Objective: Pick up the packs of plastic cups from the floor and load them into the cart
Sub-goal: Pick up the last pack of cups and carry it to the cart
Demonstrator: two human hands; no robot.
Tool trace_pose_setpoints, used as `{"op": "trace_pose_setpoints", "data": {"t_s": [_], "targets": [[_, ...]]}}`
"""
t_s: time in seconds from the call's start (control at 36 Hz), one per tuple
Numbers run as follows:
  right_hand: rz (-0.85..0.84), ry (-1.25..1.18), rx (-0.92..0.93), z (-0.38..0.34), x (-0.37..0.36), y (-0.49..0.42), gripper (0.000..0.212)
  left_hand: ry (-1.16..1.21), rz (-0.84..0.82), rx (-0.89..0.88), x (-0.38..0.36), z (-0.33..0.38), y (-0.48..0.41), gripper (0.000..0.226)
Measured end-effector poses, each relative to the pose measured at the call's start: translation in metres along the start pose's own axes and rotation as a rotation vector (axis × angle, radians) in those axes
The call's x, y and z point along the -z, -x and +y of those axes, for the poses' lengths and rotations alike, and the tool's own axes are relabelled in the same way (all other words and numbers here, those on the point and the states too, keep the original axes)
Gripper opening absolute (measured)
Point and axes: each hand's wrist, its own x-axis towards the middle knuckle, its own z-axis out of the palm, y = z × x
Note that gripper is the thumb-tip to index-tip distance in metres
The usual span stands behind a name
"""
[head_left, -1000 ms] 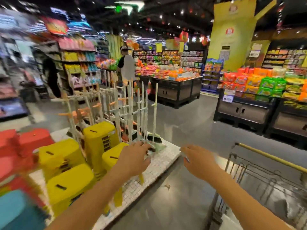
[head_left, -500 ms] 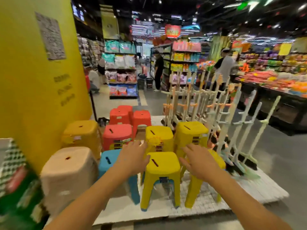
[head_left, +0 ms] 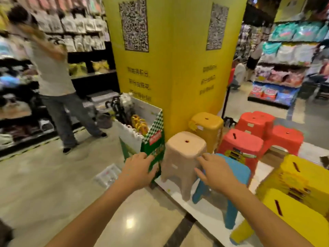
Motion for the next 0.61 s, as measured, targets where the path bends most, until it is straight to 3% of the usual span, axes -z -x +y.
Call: {"op": "trace_pose_setpoints", "data": {"t_s": [0.33, 0.61], "targets": [[-0.030, -0.148, 0.347, -0.159, -0.027, -0.114, 0.047, 0.061, -0.015, 0.453, -0.012, -0.151, 0.097, 0.051], [-0.049, -0.158, 0.417, -0.253, -0.045, -0.211, 0.047, 0.047, -0.037, 0.553, -0.019, -0.266, 0.080, 0.047]]}}
